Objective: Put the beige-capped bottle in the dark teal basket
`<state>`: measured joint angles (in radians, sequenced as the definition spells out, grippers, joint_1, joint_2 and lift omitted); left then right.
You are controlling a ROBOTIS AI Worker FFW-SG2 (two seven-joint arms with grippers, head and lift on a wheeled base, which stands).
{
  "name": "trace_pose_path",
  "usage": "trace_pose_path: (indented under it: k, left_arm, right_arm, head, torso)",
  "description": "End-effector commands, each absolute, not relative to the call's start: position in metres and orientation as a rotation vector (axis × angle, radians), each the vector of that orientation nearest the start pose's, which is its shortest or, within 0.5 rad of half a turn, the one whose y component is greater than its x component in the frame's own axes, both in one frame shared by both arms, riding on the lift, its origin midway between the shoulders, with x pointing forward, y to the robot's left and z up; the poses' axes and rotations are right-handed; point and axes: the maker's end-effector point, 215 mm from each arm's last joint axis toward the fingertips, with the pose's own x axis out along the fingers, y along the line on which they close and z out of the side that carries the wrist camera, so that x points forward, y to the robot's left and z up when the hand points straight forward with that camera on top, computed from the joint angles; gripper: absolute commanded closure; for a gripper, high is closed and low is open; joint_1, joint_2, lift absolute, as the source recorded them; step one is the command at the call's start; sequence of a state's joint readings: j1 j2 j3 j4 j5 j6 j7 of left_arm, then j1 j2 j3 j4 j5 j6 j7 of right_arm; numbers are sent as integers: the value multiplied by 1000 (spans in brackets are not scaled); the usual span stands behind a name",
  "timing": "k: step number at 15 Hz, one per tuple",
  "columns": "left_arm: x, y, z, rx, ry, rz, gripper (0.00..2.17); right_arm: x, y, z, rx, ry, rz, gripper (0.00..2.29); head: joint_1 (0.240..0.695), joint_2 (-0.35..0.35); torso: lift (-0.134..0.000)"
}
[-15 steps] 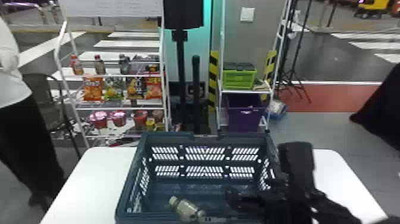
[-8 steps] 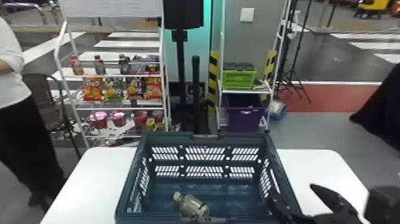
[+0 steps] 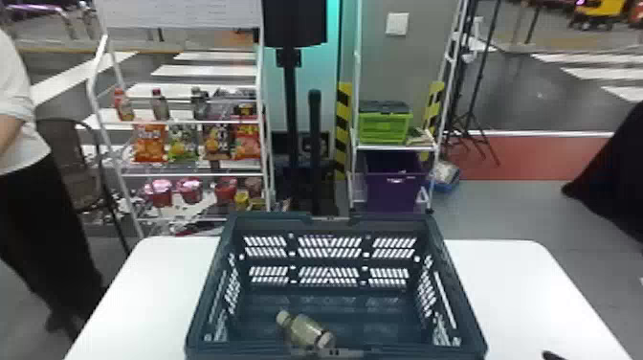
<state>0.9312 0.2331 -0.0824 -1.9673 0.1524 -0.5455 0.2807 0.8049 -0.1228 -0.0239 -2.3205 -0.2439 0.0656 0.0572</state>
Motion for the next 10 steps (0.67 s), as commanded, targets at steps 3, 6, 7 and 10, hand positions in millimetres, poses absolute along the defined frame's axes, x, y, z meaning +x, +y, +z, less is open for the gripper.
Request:
trace_pose_path:
  k: [3,6,7,10]
  left_arm:
    - [280,270,-379,-53,20,118,154]
    - [279,268,-377,-52,20,114,154]
    - [279,268,-377,-50,20,112,154]
    - [277,267,-376,-47,21,108,154]
  right_arm:
    - [338,-231,-344,127,106,94,36]
    - [326,-234,-349,118,93,93,36]
    - [322,-236,-350,109,87,91,36]
    - [310,-239,-347,112,50,91,36]
  head:
    - [499,0]
    - [499,0]
    - [499,0]
    - [499,0]
  torso:
    - [0]
    - [0]
    - [0]
    - [0]
